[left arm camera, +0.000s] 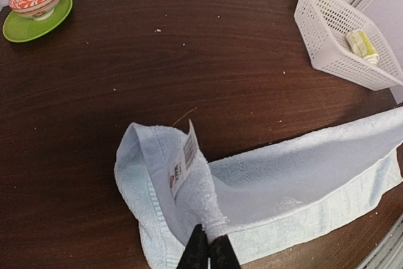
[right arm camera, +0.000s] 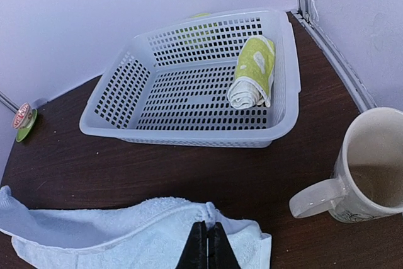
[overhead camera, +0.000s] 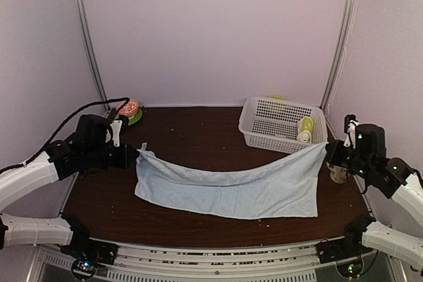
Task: Roll the towels
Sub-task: Flatten out the towel at the center of the board, then pick up the towel from the center of the board.
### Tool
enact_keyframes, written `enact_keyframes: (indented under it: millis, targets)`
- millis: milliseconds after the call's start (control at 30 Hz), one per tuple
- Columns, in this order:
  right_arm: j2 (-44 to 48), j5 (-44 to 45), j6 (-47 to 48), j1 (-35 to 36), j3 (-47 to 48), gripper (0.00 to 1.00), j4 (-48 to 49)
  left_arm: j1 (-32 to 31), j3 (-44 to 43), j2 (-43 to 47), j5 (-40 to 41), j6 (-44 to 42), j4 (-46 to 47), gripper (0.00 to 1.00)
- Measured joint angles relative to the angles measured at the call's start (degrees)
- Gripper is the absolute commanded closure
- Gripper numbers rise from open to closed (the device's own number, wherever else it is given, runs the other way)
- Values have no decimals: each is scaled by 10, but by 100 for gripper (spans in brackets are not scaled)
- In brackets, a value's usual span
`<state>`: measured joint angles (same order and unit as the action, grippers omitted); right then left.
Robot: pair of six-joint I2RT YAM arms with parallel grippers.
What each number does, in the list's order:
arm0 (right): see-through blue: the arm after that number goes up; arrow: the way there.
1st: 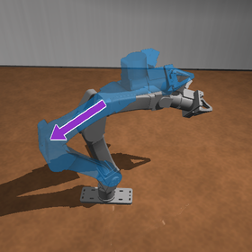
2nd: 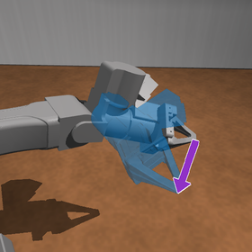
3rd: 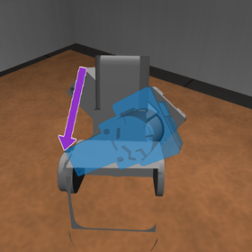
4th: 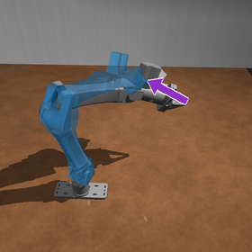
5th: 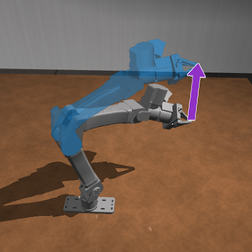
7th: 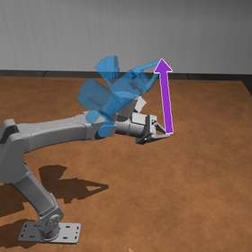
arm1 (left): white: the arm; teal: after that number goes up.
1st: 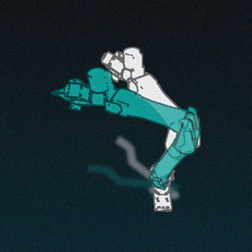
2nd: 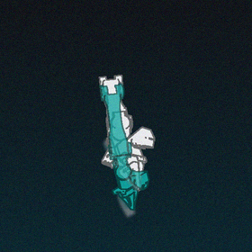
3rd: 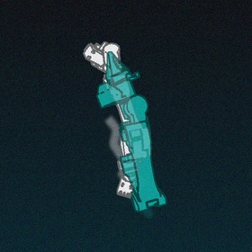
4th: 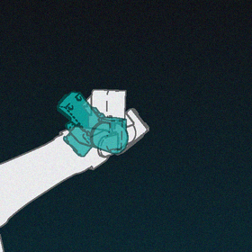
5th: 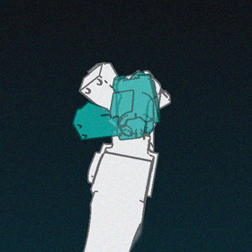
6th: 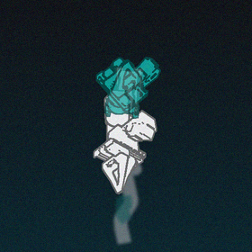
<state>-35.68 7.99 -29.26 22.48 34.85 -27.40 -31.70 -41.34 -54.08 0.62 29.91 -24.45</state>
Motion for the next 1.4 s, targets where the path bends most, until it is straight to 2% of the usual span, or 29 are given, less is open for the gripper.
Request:
enact_keyframes:
  millis: [267, 467, 667, 933, 1033, 1200, 1400]
  targets:
    - [-63, 22, -10, -7, -3, 100, 13, 13, -79, -143, 18, -15, 38, 100]
    - [-19, 8, -12, -7, -3, 100, 7, 23, -96, -150, 23, -16, 64, 100]
    - [38, -37, -26, -7, -26, 100, -28, 25, -44, -81, 28, -14, 64, 100]
    - [68, -87, -72, -7, -59, 100, -70, 38, -1, -70, 15, 9, 55, 100]
    - [85, -106, -69, -7, -59, 100, -79, 38, -2, -39, -7, 9, 37, 100]
    - [137, -181, -34, -7, -12, 100, -77, 38, -35, 83, -104, -10, -5, 100]
    - [147, -364, -13, -7, 153, 100, -43, 33, -170, 209, -262, -19, -41, 100]
